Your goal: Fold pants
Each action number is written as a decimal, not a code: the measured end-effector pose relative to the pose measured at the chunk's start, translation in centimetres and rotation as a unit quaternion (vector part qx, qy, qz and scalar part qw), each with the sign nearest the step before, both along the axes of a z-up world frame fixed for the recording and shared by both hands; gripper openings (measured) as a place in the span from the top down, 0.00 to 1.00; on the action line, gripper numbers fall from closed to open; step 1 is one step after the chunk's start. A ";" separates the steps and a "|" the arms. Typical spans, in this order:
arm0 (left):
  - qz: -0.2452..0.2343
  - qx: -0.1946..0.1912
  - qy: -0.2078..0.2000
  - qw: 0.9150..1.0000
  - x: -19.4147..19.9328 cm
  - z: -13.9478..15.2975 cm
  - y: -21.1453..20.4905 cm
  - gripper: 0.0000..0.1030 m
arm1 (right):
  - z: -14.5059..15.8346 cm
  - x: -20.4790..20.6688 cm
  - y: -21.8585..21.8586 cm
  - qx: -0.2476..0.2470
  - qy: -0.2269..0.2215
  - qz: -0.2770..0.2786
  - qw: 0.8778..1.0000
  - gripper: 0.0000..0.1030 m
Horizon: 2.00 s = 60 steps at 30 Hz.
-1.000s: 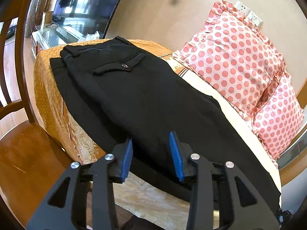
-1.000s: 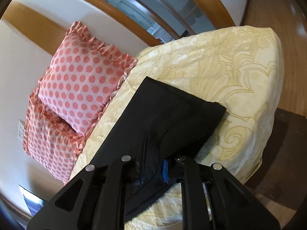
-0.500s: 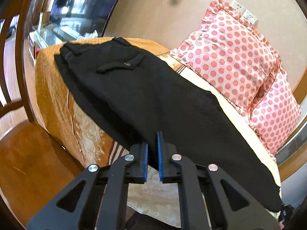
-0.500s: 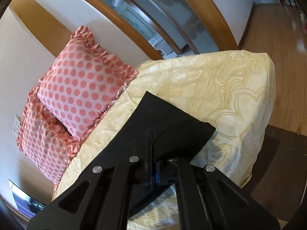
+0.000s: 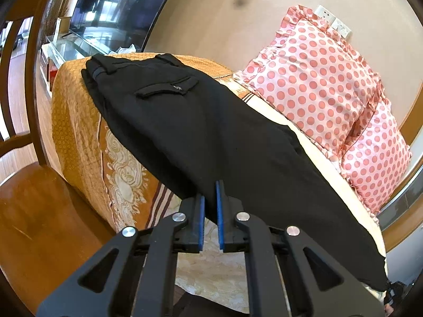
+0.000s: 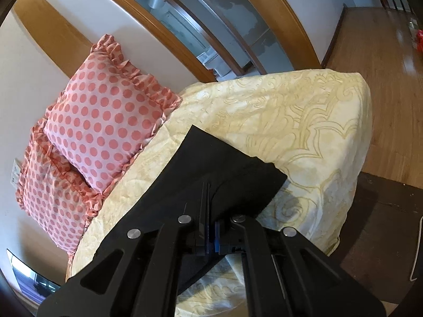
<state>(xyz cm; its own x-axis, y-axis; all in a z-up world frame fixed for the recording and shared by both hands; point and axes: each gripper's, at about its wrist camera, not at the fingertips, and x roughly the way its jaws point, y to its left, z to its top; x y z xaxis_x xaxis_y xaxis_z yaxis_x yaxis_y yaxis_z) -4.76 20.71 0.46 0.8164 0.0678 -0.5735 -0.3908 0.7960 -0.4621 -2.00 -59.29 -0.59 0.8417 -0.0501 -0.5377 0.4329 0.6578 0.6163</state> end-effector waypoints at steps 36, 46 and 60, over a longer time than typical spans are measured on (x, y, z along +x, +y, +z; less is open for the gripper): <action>-0.082 0.195 0.020 0.977 5.2 0.4 -3.8 0.07 | 5.8 1.5 13.9 -0.311 0.055 0.110 0.943 0.63; -0.078 0.217 0.006 0.973 5.1 -0.3 -4.5 0.02 | 9.1 12.8 40.1 -0.319 -0.068 0.560 0.762 0.49; -0.095 0.171 -0.018 0.981 4.9 0.3 -3.4 0.02 | 1.7 19.6 55.5 -0.329 0.023 0.694 0.640 0.65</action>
